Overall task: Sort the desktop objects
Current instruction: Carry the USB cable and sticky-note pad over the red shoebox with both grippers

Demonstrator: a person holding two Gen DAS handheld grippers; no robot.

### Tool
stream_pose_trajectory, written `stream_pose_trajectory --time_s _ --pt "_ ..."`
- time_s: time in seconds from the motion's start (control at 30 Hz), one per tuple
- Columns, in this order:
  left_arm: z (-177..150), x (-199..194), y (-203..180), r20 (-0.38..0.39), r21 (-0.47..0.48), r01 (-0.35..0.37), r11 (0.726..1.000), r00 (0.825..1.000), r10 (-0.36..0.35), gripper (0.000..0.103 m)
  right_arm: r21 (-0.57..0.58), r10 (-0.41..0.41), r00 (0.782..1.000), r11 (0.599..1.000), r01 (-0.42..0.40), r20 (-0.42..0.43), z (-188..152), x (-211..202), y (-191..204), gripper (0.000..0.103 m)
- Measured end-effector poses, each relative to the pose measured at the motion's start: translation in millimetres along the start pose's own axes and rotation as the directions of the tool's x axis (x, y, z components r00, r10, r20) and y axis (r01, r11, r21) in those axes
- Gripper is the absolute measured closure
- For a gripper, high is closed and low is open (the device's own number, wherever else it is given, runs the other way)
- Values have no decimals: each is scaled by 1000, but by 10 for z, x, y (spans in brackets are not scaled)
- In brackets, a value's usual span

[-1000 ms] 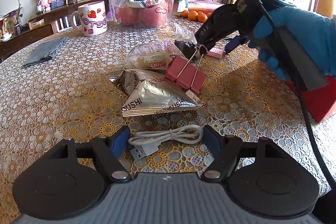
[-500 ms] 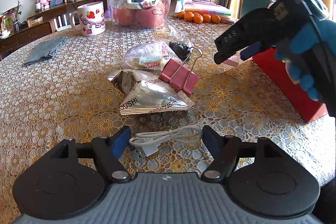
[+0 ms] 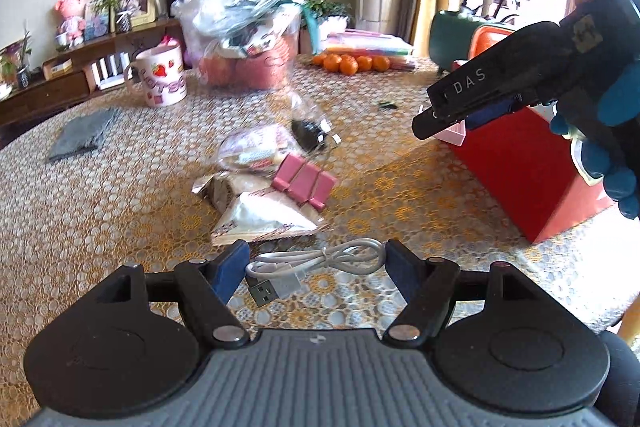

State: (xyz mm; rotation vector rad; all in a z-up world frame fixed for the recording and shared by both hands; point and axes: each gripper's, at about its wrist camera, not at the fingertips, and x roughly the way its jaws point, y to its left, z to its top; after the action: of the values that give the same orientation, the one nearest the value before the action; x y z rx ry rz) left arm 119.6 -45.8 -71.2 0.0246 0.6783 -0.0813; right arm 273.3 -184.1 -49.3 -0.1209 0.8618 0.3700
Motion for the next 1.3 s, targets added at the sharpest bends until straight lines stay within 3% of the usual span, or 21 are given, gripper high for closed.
stream_pose_trajectory --time_s 0.47,0.83,1.3 --pt "325 -363 -365 69 57 69 996 995 -73 29 19 43 995 999 -45 87 -153 -886 -335 49" --pt "696 -433 -833 134 140 132 981 979 -151 29 58 4 992 998 -11 128 -307 -1312 -772 49" --pt "999 -191 -1490 100 232 228 946 961 -256 29 141 -74 986 989 53 148 -522 -1554 -1441 49"
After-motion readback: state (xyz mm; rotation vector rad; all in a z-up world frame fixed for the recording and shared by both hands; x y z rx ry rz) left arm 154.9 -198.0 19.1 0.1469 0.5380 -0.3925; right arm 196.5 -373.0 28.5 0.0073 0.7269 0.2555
